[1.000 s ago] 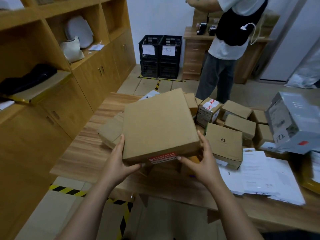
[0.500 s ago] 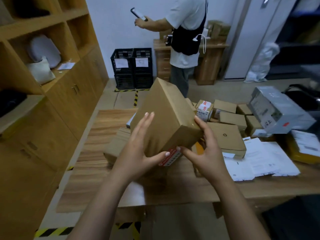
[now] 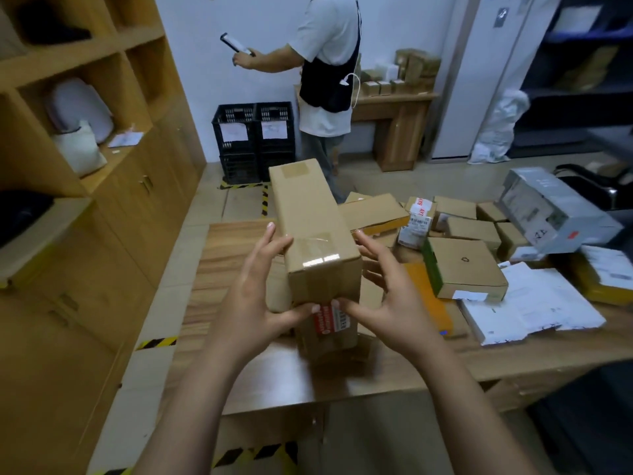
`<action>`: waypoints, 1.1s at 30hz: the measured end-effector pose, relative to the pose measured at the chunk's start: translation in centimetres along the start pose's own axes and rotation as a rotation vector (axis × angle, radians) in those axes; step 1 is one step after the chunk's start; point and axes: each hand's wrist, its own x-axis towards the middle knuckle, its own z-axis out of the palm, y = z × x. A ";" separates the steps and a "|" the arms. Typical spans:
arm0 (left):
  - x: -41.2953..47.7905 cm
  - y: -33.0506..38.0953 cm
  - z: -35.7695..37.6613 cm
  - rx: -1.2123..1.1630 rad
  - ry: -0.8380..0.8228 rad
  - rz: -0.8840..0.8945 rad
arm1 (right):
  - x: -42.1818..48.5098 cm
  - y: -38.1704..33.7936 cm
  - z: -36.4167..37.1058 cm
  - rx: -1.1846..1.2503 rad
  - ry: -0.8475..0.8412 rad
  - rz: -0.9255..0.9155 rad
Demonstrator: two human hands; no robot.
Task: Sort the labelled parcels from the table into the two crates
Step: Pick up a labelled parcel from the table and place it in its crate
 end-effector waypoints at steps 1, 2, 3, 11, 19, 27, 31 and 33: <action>-0.6 -0.5 -0.7 0.005 0.005 -0.001 | 0.0 0.2 0.4 -0.030 -0.035 0.013; -1.1 -1.0 -1.5 0.013 0.006 -0.004 | 0.1 0.4 1.0 -0.067 -0.092 0.034; -1.6 -1.4 -2.1 0.021 0.002 -0.002 | 0.2 0.9 1.3 -0.111 -0.158 0.069; -4.6 -5.0 -6.2 0.053 0.058 -0.130 | 0.4 5.0 6.0 -0.122 -0.450 0.380; -5.9 -7.5 -5.5 0.019 0.151 -0.282 | 0.8 5.6 7.4 0.021 -0.250 0.341; -5.3 -7.9 0.4 -0.273 0.164 -0.400 | 1.3 4.9 1.1 -0.205 -0.092 0.245; -4.3 -7.2 4.4 -0.383 0.113 -0.489 | 0.5 5.8 -1.2 -0.344 -0.061 0.266; -4.1 -7.2 5.8 -0.410 0.074 -0.515 | -0.1 6.8 -1.8 -0.389 -0.051 0.290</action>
